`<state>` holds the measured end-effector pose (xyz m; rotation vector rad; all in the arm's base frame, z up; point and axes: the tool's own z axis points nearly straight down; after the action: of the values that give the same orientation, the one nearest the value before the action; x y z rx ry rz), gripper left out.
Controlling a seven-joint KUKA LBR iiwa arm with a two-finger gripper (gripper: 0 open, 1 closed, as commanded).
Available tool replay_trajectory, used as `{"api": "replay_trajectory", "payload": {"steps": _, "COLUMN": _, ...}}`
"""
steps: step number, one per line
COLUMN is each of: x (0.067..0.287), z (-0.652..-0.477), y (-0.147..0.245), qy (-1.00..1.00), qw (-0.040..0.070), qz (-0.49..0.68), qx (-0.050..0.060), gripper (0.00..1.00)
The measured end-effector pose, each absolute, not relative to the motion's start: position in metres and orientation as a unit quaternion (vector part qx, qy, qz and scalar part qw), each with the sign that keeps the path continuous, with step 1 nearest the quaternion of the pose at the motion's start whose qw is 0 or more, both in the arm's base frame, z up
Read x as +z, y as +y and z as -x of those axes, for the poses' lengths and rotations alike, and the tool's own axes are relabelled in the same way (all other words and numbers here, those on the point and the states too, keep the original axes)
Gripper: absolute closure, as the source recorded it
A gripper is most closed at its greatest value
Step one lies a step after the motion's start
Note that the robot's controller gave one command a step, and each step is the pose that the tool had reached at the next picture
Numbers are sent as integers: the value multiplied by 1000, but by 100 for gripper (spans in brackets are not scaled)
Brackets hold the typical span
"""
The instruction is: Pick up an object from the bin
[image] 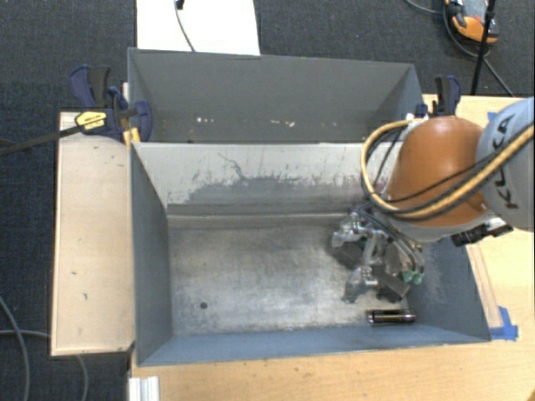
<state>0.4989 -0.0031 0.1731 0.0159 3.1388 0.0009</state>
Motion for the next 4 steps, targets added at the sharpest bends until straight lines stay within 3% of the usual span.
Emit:
{"api": "replay_trajectory", "payload": {"steps": 1, "x": 109, "z": -526, "y": -62, "qy": 999, "qw": 7, "qz": -47, "qx": 1, "gripper": 0}}
{"api": "replay_trajectory", "payload": {"steps": 2, "x": 108, "z": -532, "y": -68, "qy": 998, "qw": 16, "qz": -54, "qx": 0, "gripper": 0}}
{"api": "replay_trajectory", "payload": {"steps": 3, "x": 114, "z": -520, "y": -109, "qy": 990, "qw": 4, "qz": -140, "qx": 0, "gripper": 0}}
{"api": "replay_trajectory", "payload": {"steps": 4, "x": 79, "z": -556, "y": -125, "qy": 993, "qw": -6, "qz": -121, "qx": 2, "gripper": 0}}
